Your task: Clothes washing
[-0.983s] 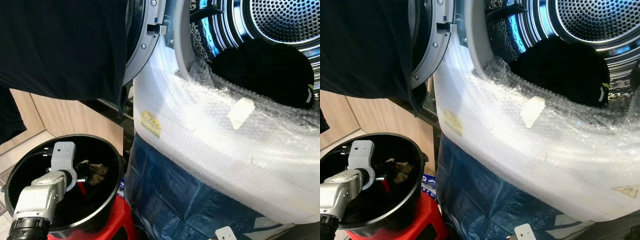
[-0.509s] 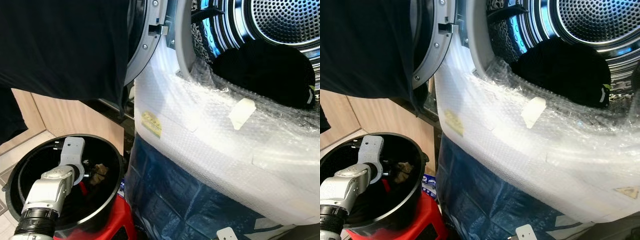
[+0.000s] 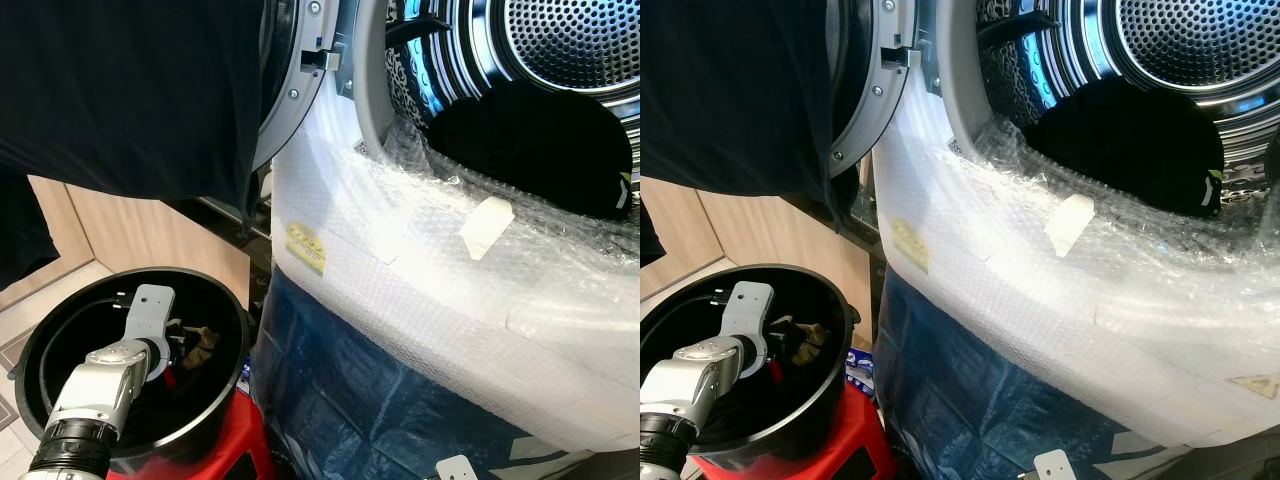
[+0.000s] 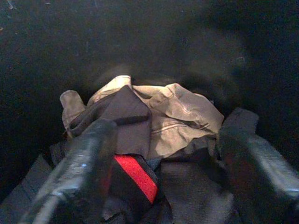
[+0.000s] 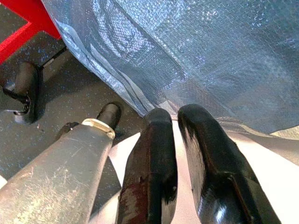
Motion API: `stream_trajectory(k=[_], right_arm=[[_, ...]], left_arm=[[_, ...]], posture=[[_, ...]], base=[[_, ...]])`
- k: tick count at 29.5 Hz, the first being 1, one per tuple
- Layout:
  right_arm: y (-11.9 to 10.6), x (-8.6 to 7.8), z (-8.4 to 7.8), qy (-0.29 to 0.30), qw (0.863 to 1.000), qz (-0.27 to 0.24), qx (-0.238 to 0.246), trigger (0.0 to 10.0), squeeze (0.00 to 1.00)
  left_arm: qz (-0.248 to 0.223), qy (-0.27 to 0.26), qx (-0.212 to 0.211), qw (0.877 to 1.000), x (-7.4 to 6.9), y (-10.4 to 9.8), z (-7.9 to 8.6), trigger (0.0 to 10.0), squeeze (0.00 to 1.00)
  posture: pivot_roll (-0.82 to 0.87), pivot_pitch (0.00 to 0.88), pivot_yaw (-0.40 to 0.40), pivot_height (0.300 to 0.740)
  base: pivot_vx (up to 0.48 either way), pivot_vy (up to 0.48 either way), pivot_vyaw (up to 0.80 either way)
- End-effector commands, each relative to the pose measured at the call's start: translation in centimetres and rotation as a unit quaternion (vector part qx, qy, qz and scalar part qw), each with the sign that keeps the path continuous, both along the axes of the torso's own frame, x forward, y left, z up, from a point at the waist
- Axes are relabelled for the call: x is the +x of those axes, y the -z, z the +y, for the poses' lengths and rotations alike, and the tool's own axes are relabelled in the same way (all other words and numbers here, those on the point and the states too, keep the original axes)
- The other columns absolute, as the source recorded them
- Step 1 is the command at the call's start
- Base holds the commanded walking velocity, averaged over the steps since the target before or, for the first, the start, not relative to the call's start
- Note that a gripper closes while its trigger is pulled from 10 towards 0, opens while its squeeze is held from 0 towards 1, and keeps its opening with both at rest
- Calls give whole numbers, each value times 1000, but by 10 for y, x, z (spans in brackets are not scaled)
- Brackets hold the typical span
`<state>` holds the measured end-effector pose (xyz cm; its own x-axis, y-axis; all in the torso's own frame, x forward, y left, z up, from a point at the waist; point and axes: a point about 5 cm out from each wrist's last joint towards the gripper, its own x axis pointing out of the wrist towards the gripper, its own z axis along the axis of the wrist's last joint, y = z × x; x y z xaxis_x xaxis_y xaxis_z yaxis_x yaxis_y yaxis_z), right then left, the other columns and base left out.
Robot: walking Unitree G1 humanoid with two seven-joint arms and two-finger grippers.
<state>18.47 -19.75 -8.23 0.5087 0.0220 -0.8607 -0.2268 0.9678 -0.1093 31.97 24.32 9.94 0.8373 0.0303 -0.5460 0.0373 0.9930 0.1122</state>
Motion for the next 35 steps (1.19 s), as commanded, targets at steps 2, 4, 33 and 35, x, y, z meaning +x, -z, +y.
stream_trajectory(k=[2, 4, 33, 35], right_arm=[[1, -3, -2, 12, 1000, 4, -1, 10000, 0], [1, -3, -2, 13, 1000, 4, 1, 10000, 0], [5, -9, 0, -3, 1000, 17, -2, 10000, 0], [5, -10, 0, -4, 1000, 17, -2, 10000, 0]], left_arm=[[29, 16, 16, 999, -2, 6, -1, 10000, 1000], [33, 29, 18, 999, -1, 7, -3, 10000, 1000], [155, 27, 108, 982, -29, 80, -2, 10000, 0], [162, 25, 110, 980, -31, 85, -2, 10000, 0]], posture=[[117, 24, -118, 740], [114, 26, -119, 740], [117, 8, -130, 740], [115, 9, -134, 740]], base=[[0, 0, 0], [0, 0, 0], [0, 0, 0], [0, 0, 0]])
